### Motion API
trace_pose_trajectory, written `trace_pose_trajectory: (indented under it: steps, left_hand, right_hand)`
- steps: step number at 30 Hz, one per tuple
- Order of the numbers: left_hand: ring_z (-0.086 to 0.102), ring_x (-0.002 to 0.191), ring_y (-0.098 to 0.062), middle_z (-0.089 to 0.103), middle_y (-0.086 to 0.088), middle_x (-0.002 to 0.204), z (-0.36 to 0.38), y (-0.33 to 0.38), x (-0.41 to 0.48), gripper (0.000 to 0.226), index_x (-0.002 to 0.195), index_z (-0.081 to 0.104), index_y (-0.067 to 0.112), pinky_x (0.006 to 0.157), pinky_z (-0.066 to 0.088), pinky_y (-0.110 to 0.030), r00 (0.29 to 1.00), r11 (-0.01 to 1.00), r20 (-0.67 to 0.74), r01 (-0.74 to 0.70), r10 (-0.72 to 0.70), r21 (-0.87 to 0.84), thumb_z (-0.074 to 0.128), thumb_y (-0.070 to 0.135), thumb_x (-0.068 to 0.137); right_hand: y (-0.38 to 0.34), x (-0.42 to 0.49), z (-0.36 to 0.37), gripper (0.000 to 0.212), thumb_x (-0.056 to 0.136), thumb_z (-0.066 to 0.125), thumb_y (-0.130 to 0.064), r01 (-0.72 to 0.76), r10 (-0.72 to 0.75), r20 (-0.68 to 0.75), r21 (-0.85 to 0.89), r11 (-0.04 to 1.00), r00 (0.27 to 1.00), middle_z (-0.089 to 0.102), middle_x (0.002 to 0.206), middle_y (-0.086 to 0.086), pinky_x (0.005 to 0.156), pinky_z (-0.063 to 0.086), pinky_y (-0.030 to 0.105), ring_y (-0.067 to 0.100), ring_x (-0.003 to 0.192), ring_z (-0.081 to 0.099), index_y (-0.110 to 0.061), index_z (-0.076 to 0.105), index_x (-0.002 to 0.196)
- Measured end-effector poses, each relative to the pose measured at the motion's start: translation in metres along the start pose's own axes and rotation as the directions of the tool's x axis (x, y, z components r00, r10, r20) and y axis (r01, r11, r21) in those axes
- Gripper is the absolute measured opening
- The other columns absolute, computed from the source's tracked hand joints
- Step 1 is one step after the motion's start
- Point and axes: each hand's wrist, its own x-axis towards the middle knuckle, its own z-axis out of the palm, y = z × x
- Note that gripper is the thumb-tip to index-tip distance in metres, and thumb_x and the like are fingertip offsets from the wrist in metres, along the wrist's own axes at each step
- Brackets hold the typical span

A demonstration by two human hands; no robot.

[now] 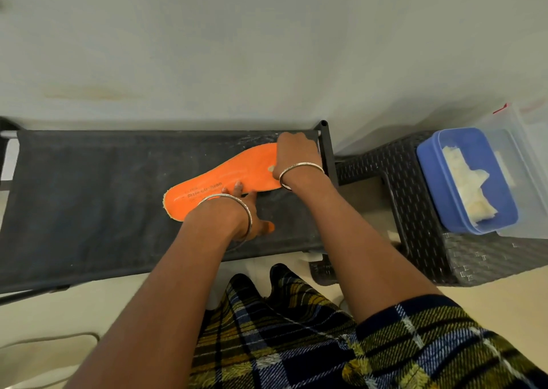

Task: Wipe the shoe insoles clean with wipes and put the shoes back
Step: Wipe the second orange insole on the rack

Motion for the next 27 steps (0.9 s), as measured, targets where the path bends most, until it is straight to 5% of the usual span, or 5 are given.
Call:
trace_pose_trajectory:
  steps: [6,9,16,21,27]
  left_hand:
    - [-0.01,0.148,-0.034,-0.022,-0.005,0.16,0.0,0.001,-0.002,0.085,0.154,-0.009,0.028,0.119,0.01,-0.055,1.0,1.0,-0.004,-0.004,0.004,0.0,0.045,0.056,0.095]
    - [-0.011,0.148,-0.034,-0.022,-0.004,0.16,0.001,-0.002,0.0,0.086,0.154,-0.011,0.027,0.119,0.009,-0.054,1.0,1.0,-0.009,-0.013,0.013,0.002,0.046,0.056,0.095]
    - [-0.012,0.148,-0.033,-0.022,-0.004,0.16,0.0,0.001,-0.002,0.084,0.154,-0.01,0.03,0.118,0.007,-0.053,1.0,1.0,-0.013,-0.013,0.013,0.002,0.046,0.054,0.096]
    - [-0.01,0.148,-0.033,-0.022,-0.003,0.16,-0.001,-0.003,-0.003,0.085,0.154,-0.012,0.027,0.119,0.01,-0.053,1.0,1.0,0.009,-0.014,0.014,0.002,0.044,0.055,0.096]
    - [-0.011,0.148,-0.033,-0.022,-0.005,0.16,-0.001,0.001,-0.006,0.085,0.154,-0.012,0.029,0.118,0.007,-0.051,1.0,1.0,0.004,-0.016,0.016,0.014,0.045,0.054,0.096]
  right_hand:
    - [-0.003,-0.003,0.001,0.033,0.067,0.085,-0.032,-0.065,0.035,0.167,0.178,0.982,0.985,0.073,0.091,0.006,0.081,0.059,0.036,0.025,0.084,0.071,-0.011,0.072,0.089]
    - [0.007,0.002,-0.003,0.041,0.073,0.084,-0.036,-0.121,0.112,0.098,0.093,0.988,0.989,0.068,0.107,0.01,0.08,0.054,0.033,0.03,0.097,0.067,-0.011,0.065,0.099]
    - [-0.014,-0.001,0.007,0.018,0.066,0.081,-0.02,0.021,-0.065,0.207,0.209,0.978,0.976,0.075,0.081,0.005,0.076,0.061,0.039,0.022,0.079,0.072,-0.01,0.078,0.08]
    - [0.0,0.01,0.008,0.027,0.074,0.08,-0.03,-0.046,0.051,-0.017,0.219,0.975,0.999,0.074,0.096,0.007,0.085,0.057,0.04,0.026,0.095,0.069,-0.01,0.074,0.091]
    - [-0.009,-0.003,0.005,0.009,0.068,0.077,-0.006,0.12,-0.181,0.144,0.356,0.927,0.973,0.073,0.07,-0.001,0.075,0.061,0.036,0.014,0.062,0.069,-0.014,0.078,0.071]
